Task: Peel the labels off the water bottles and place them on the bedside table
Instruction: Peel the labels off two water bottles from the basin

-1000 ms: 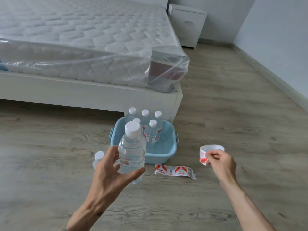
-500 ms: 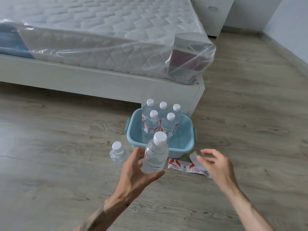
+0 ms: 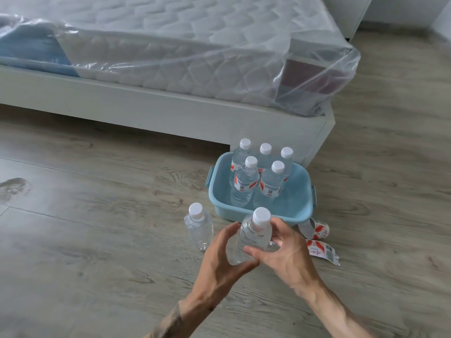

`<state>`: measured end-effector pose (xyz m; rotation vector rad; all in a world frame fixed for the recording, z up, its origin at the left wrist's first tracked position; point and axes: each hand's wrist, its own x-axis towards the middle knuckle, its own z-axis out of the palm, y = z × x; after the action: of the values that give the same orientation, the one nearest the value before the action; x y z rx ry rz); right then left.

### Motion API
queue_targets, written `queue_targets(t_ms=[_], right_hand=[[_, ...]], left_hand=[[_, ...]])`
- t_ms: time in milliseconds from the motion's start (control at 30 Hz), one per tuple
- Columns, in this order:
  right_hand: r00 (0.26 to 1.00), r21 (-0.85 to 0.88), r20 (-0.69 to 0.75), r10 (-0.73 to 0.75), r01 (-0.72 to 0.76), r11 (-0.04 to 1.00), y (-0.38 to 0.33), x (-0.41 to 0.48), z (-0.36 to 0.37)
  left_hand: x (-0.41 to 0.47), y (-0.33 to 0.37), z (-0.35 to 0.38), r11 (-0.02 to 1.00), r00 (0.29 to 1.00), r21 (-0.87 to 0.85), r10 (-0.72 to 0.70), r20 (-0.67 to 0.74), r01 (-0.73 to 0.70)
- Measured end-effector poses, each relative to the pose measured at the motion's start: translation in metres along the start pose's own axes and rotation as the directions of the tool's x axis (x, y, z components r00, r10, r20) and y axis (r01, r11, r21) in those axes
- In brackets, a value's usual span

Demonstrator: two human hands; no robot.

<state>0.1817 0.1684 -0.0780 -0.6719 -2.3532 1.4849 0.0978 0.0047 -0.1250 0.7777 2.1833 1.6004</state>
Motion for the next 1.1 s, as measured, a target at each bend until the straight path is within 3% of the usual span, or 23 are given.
queue_targets(t_ms=[200,300,500,767,1100], right_hand=[[0.999,-0.003,0.002,0.039,-0.039,0.999,0.023,0.008,0.022],[0.999,-0.002,0.011,0.046,-0.046,0.999,0.031,0.017,0.03],[0.999,-0.006,0.017,0.032,-0.032,0.999,0.042,0.02,0.043],[1.0,-0.026,-0.007,0.021,-0.022,0.999,0.051,0.009,0.05],[0.998,-0.062,-0.029,0.047,-0.049,0.997,0.066,0.006,0.056]], left_hand=[[-0.026,-0.053,-0.051,0.976,0.98,0.156,-0.126,-0.155,0.151],[-0.015,-0.072,-0.078,0.968,0.959,0.153,-0.161,-0.235,0.2],[0.021,-0.075,-0.094,0.984,0.99,0.138,-0.098,-0.099,0.111],[0.025,-0.075,-0.068,0.987,0.963,0.125,-0.063,-0.263,0.099],[0.038,-0.065,-0.072,0.99,0.97,0.062,-0.111,-0.214,0.127]])
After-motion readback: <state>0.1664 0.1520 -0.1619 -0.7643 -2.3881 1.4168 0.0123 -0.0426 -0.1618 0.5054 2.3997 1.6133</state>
